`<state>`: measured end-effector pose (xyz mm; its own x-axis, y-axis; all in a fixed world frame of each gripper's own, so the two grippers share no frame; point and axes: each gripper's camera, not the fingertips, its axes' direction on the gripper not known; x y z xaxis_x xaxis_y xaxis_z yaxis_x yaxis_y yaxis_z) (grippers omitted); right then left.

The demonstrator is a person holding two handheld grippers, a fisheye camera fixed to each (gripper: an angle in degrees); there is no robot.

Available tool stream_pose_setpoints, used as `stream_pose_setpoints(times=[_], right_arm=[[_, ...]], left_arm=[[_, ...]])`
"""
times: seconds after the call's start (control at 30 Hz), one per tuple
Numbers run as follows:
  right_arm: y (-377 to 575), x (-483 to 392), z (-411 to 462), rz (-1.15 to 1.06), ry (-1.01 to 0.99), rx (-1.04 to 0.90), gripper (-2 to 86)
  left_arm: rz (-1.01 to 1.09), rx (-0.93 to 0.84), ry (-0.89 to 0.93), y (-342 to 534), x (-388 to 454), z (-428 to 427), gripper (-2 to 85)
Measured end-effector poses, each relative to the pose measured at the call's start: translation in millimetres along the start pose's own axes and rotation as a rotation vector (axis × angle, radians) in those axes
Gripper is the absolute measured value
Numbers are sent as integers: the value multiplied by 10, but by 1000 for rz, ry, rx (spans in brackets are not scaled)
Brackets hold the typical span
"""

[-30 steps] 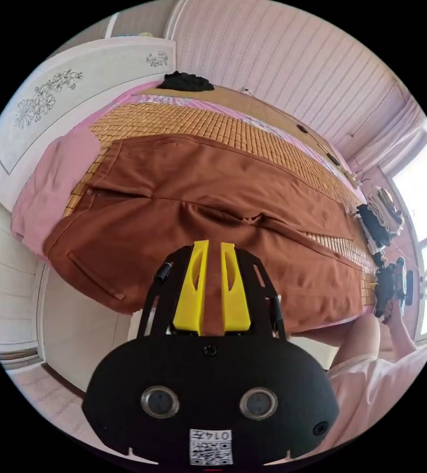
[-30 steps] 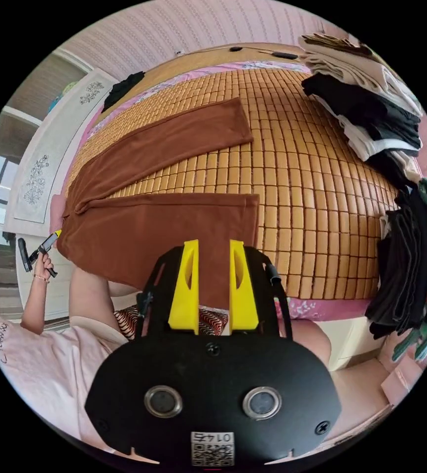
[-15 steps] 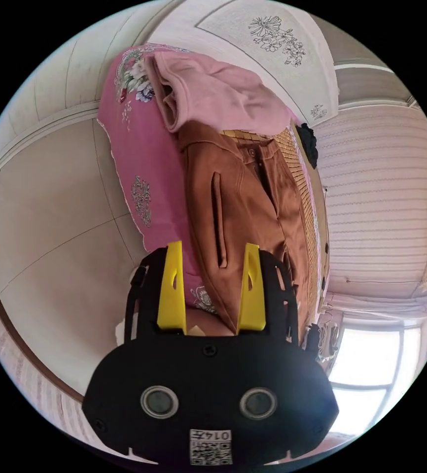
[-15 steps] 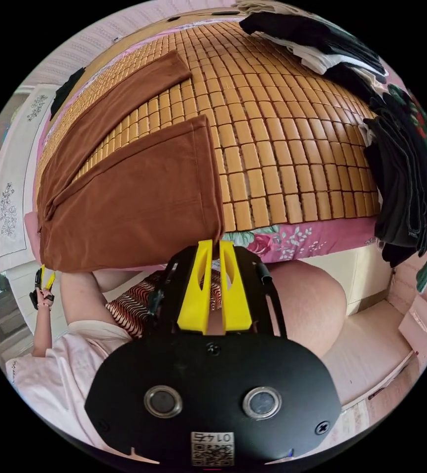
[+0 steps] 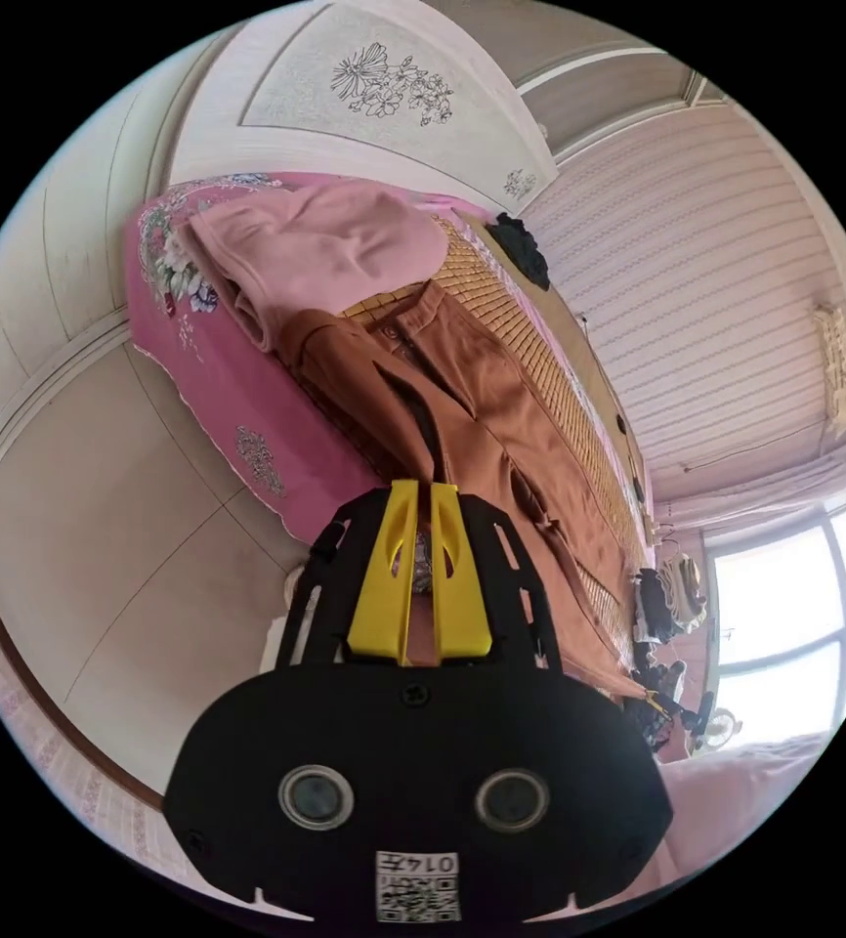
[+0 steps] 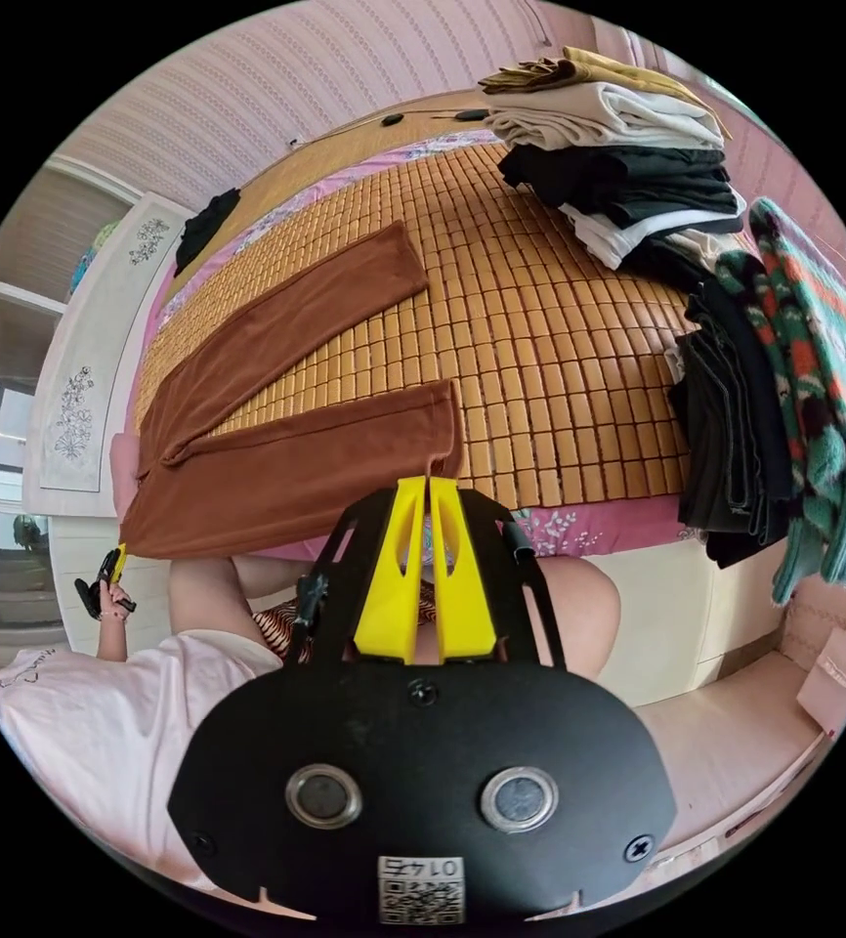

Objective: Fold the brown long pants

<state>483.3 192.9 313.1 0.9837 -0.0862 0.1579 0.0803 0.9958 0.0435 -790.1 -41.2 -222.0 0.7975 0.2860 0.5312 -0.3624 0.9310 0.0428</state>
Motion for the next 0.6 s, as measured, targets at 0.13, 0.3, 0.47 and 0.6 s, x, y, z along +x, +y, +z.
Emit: stream_pose_setpoints(times=[0.13,0.3,0.47,0.6], right_arm=[[-356,-237,-149,-106,23,57,0],[-1333,-545,-213,-234,51,107,4],[-2478,-663,-4,-123,60,225,55],[-2686,-541,512,-64,10,103,132]], left_arm=[[143,37,-46,-290,484,-138,-1],[293,94,3,-1144,1292,92,22],[137,65,28,-2054,1902,869,87],[153,67,-158,-2084,2240,1170,91]])
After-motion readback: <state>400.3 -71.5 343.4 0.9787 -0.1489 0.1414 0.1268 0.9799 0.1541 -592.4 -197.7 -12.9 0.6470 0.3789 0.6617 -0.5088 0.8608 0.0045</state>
